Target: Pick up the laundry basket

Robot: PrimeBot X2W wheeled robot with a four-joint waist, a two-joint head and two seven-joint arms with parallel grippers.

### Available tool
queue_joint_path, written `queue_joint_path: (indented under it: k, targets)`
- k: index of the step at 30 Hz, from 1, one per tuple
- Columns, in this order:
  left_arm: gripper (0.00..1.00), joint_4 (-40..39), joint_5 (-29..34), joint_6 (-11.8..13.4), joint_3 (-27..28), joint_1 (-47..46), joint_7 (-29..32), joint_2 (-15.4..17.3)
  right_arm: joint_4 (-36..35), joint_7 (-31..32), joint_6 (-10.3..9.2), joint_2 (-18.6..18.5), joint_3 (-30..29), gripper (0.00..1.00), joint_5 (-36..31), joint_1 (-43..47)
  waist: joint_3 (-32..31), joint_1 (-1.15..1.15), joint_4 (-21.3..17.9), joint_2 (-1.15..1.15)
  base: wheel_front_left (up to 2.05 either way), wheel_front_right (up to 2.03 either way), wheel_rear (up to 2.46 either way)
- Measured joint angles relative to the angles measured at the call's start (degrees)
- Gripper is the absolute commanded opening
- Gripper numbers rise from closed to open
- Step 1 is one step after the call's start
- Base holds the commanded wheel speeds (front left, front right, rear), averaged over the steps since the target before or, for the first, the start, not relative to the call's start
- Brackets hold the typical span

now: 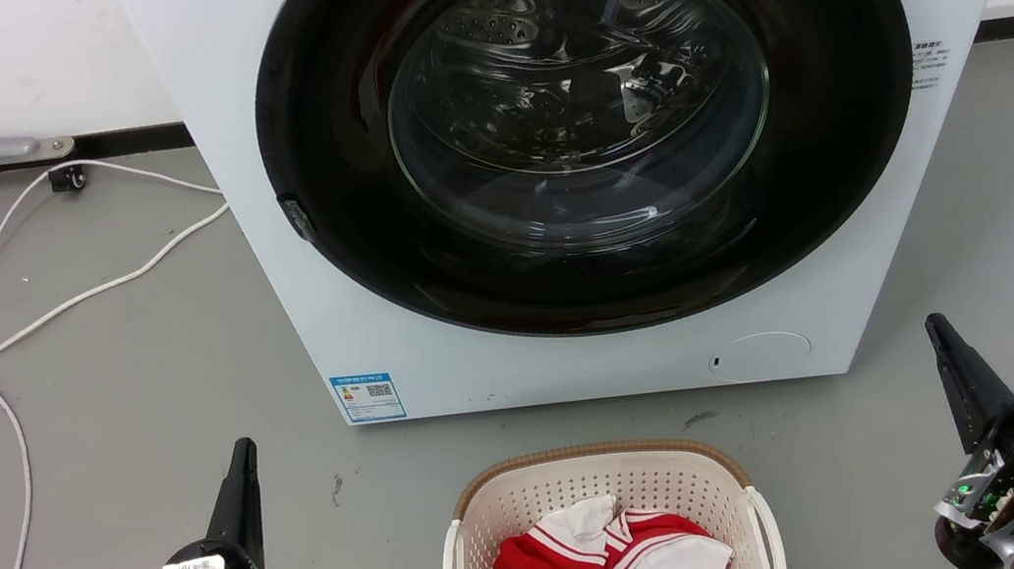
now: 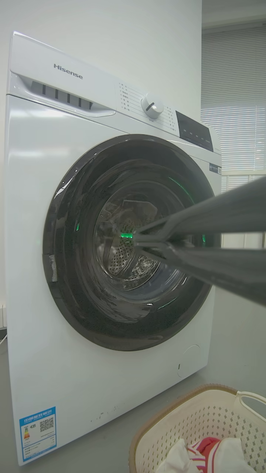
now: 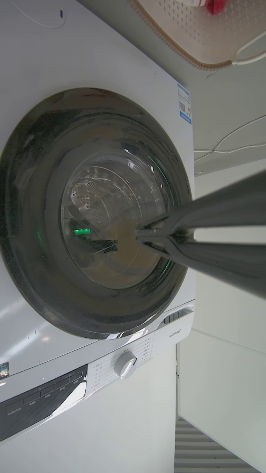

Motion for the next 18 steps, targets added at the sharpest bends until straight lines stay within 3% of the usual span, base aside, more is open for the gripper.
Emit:
queue_joint_path:
  k: [18]
  targets:
    - [0.0,0.1,0.2,0.0,0.0,0.0,0.0,-0.1,0.1,0.0,0.0,0.0,0.0,0.0,-0.1,0.1,0.0,0.0,0.0,0.0,0.0,0.0,0.0]
